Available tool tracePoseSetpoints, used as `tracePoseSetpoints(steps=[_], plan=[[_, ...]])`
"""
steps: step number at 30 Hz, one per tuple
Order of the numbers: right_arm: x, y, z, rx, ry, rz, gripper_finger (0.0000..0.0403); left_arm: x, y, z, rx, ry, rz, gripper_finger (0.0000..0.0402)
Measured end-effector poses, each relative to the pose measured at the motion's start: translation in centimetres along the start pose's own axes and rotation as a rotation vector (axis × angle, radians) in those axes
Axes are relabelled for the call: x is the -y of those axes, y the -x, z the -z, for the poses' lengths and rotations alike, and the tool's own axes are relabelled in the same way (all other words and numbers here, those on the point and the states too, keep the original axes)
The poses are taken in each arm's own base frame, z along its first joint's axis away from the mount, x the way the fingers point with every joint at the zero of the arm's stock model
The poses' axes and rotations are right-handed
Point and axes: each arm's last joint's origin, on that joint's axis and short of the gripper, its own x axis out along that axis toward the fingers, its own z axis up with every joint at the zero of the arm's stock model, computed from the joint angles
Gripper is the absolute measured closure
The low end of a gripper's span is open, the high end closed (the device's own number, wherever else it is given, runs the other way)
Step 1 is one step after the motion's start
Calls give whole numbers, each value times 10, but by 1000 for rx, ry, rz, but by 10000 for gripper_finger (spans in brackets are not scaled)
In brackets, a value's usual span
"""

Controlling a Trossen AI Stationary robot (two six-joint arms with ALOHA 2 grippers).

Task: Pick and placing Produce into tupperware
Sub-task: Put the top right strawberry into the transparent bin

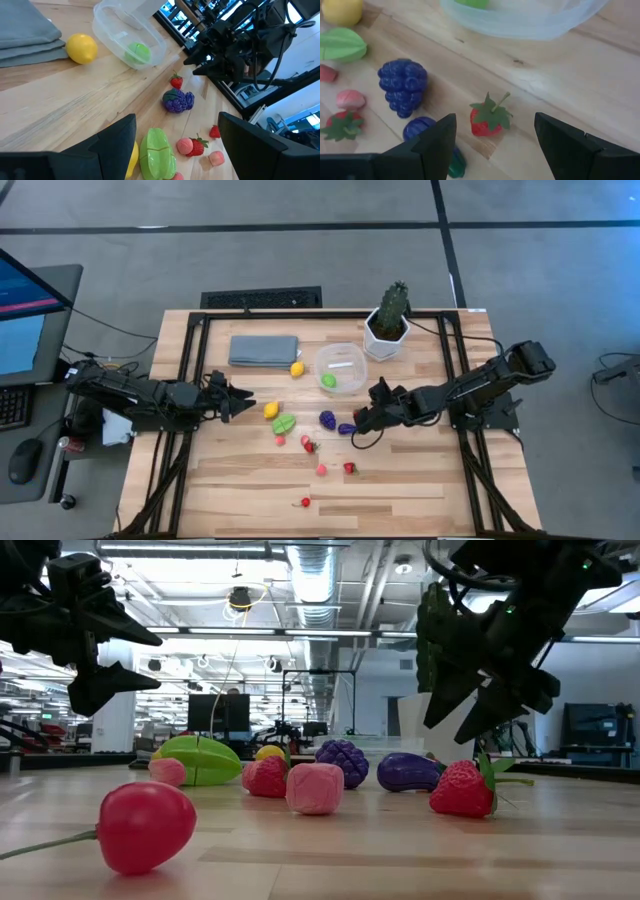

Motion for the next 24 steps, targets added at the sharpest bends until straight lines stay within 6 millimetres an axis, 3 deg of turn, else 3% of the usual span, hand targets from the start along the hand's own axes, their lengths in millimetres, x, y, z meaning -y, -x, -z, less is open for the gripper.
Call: tracePoseSetpoints(steps=[24], plan=[[7,-7,-13,-80,-245,-5,112,0,0,0,4,1,-3,129]])
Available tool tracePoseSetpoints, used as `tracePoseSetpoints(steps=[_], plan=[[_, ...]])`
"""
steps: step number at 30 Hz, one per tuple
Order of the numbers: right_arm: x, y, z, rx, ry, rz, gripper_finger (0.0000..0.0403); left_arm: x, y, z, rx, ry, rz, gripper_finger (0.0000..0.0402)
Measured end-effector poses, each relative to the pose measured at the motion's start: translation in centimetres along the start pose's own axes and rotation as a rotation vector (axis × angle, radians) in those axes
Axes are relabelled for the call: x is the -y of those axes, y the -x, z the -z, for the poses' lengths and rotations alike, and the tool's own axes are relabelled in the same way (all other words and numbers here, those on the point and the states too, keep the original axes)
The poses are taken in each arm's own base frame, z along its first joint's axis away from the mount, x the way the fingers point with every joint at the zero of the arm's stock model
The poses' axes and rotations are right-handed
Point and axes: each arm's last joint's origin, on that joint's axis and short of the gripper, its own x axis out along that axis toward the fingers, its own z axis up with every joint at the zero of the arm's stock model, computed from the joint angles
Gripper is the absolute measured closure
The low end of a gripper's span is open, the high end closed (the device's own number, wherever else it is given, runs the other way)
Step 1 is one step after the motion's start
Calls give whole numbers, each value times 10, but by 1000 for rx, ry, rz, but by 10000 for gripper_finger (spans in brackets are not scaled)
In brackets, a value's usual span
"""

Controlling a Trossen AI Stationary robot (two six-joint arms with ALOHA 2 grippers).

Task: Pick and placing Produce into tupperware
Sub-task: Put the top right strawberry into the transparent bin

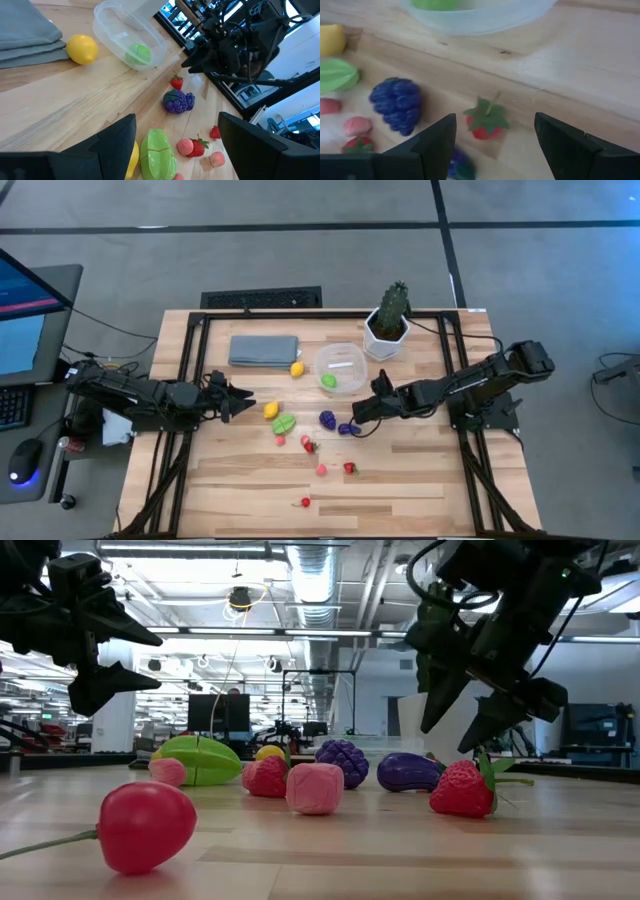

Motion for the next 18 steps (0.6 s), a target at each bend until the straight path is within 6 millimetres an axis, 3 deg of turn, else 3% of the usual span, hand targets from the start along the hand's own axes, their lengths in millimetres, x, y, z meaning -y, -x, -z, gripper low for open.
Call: tracePoseSetpoints(steps=[8,12,18], plan=[[-11,-28,15,-57,53,47,112,0,0,0,5,2,0,129],[-25,-36,15,-51,76,38,112,0,0,0,1,14,2,129],[-27,-44,13,-56,109,69,112,0,0,0,-6,16,10,129]])
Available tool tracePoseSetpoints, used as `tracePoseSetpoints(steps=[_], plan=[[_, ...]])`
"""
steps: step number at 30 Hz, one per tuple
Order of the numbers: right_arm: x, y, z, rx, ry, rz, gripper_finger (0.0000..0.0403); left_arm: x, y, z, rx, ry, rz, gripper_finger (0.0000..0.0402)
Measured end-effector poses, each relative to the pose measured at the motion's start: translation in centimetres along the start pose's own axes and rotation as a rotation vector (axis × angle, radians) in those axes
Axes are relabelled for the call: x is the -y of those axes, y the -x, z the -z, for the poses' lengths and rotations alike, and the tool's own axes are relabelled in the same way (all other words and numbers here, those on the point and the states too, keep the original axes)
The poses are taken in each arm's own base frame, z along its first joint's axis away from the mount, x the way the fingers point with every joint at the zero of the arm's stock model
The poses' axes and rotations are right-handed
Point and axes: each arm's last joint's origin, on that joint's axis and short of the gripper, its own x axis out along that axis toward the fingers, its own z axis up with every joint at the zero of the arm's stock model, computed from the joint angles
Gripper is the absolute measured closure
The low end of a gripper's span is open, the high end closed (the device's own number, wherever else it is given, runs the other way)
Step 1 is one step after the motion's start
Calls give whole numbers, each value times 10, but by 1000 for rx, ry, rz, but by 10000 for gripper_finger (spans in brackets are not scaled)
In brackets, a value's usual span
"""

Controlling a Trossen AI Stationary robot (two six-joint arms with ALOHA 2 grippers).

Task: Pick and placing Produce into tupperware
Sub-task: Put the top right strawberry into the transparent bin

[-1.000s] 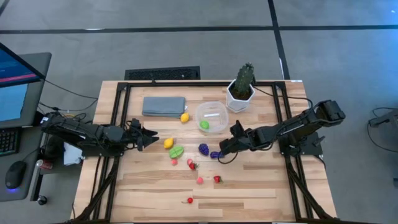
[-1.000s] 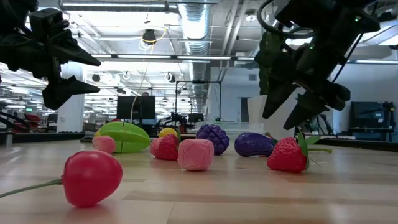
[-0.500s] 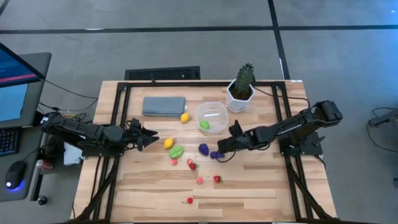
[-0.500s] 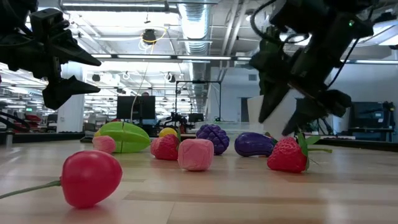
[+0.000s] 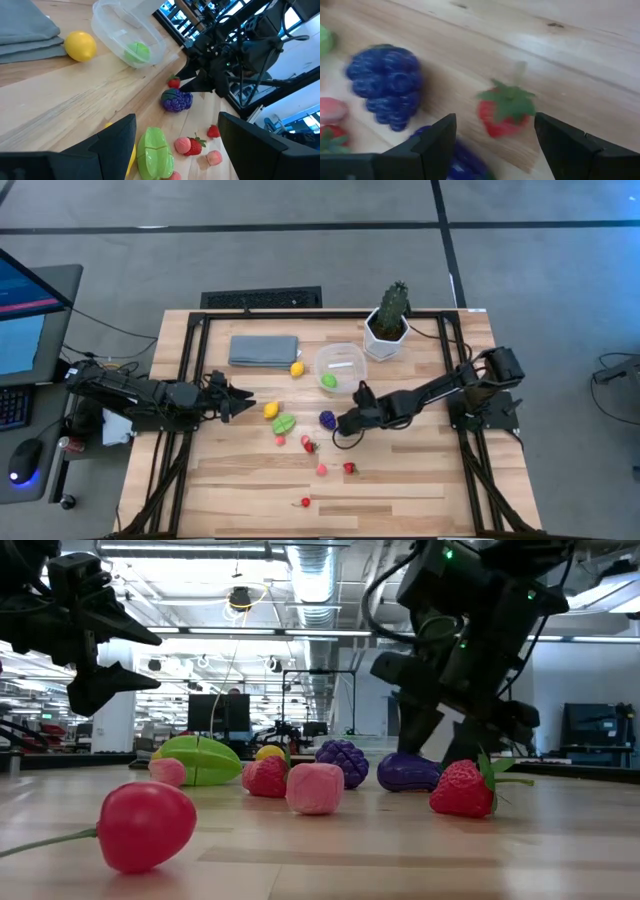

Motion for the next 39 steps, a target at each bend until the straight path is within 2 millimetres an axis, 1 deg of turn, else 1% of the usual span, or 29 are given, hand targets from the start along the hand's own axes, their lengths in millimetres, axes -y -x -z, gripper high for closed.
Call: tracePoseSetpoints(steps=[20,26,39], plan=[[3,-4,-6,4,23,14,117,0,0,0,1,-8,-3,129],[3,-4,-6,5,38,18,145,0,0,0,2,-8,-3,129],[5,-6,-10,10,41,28,227,0,0,0,2,-7,-3,129]])
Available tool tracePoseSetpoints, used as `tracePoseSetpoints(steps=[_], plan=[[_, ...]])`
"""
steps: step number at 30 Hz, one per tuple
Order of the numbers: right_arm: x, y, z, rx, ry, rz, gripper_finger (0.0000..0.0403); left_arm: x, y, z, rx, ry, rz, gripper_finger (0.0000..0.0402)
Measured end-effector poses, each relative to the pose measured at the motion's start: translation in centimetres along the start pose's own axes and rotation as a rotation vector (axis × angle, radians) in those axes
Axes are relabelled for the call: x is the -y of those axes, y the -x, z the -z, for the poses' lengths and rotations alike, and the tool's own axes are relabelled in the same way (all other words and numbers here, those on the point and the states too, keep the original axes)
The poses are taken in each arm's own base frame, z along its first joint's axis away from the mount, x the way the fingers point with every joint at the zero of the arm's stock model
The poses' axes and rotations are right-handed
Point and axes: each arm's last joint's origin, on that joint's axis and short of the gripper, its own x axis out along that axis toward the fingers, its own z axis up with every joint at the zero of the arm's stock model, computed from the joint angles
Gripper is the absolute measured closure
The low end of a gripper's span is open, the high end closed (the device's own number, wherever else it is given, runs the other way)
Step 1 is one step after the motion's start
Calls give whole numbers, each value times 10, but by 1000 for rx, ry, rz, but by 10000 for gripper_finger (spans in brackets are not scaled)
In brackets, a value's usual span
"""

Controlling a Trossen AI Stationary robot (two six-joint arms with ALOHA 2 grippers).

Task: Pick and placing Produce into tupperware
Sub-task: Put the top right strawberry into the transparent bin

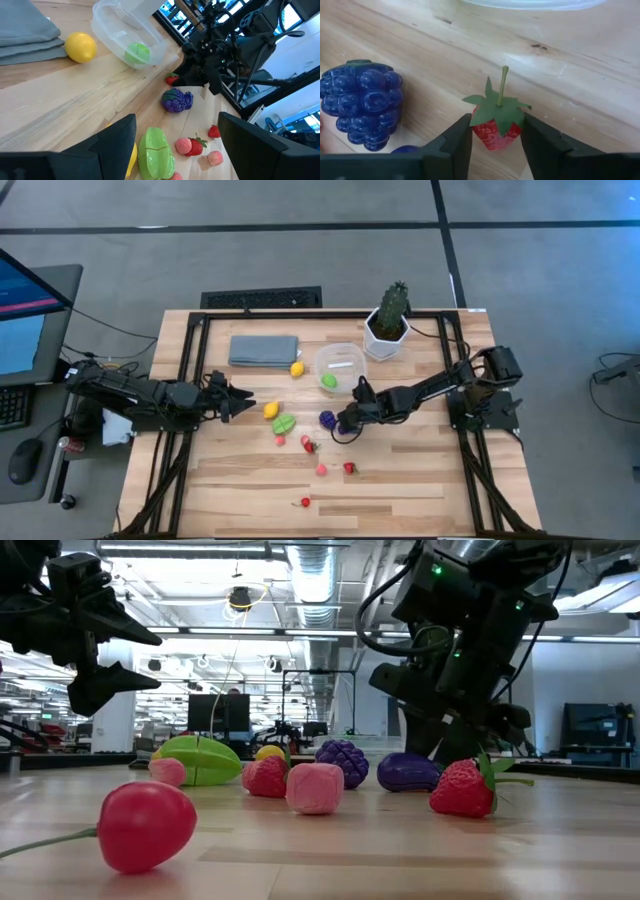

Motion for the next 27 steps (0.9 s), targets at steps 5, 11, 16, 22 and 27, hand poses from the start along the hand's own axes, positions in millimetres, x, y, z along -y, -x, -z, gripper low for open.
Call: tracePoseSetpoints(steps=[5,11,16,22,27], plan=[[0,0,0,0,1,-1,237,0,0,0,0,5,0,129],[0,0,1,-2,2,0,216,0,0,0,0,5,0,129],[0,0,1,-3,7,-1,219,0,0,0,0,5,0,129],[0,0,1,-3,17,-3,231,0,0,0,0,6,0,129],[0,0,1,-4,17,-3,218,0,0,0,0,6,0,129]])
